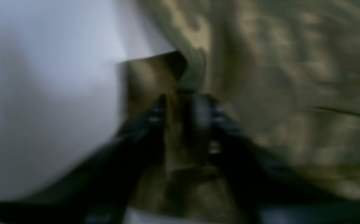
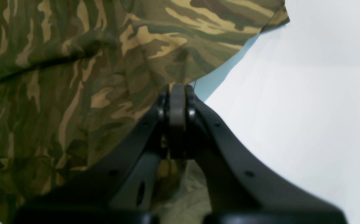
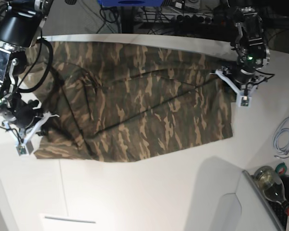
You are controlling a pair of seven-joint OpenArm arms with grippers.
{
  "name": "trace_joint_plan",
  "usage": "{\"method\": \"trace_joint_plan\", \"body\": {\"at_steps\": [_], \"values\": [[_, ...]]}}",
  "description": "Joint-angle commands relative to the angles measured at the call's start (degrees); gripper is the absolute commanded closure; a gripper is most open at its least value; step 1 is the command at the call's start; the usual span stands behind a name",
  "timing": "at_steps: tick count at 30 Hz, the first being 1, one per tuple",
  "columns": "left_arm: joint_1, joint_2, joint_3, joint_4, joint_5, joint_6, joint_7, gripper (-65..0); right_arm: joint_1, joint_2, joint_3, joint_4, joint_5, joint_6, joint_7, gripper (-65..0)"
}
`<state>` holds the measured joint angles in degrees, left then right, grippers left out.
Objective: Layout the t-shirt on the table in an organized manner, then fold the t-shirt properly
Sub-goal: 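Drag the shirt edges with both grippers, stretching the shirt lengthwise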
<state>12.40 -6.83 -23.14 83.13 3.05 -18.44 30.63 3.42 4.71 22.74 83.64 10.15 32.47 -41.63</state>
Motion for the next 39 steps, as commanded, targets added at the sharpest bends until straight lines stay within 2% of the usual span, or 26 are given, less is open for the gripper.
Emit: {"method": "trace_joint_plan", "body": {"at_steps": [1, 3, 7, 10, 14, 18, 23, 30, 39], "values": [[-0.6, -0.5, -0.9, 1.2, -0.2, -0.1, -1.1, -29.8, 0.8, 0.7, 0.1, 1.0, 0.7, 0.1, 1.1, 0.0], [-0.8, -0.5, -2.6, 2.5, -0.2, -0.1, -1.1, -33.9, 0.8, 0.7, 0.1, 1.0, 0.7, 0.1, 1.1, 0.0], [-1.5, -0.6, -3.6, 6.8, -0.3, -0.2, -1.1, -33.6, 0.8, 0.7, 0.1, 1.0, 0.7, 0.1, 1.1, 0.0], [-5.4, -0.9, -3.7, 5.9, -0.3, -0.2, -1.1, -33.6, 0.8, 0.7, 0.1, 1.0, 0.7, 0.1, 1.1, 0.0], [-14.6, -1.4, -4.1, -2.9, -0.3, -0.2, -1.1, -34.6, 0.8, 0.7, 0.1, 1.0, 0.7, 0.1, 1.1, 0.0], [-24.7, -1.9, -7.2, -17.2, -0.3, -0.3, -1.4, -34.6, 0.8, 0.8, 0.1, 1.0, 0.7, 0.1, 1.1, 0.0], [-32.2, -3.2, -11.0, -30.6, -0.3, -0.3, -1.7, -34.6, 0.8, 0.8, 0.1, 1.0, 0.7, 0.1, 1.1, 0.0], [-36.2, -3.4, -10.9, -42.5, -0.1, -0.2, -11.5, -34.6, 0.8, 0.5, 0.1, 1.0, 0.7, 0.1, 1.1, 0.0], [-39.9, -4.1, -10.8, -56.2, 0.2, -0.1, -18.8, -33.4, 0.8, 0.8, 0.1, 1.0, 0.7, 0.1, 1.1, 0.0]]}}
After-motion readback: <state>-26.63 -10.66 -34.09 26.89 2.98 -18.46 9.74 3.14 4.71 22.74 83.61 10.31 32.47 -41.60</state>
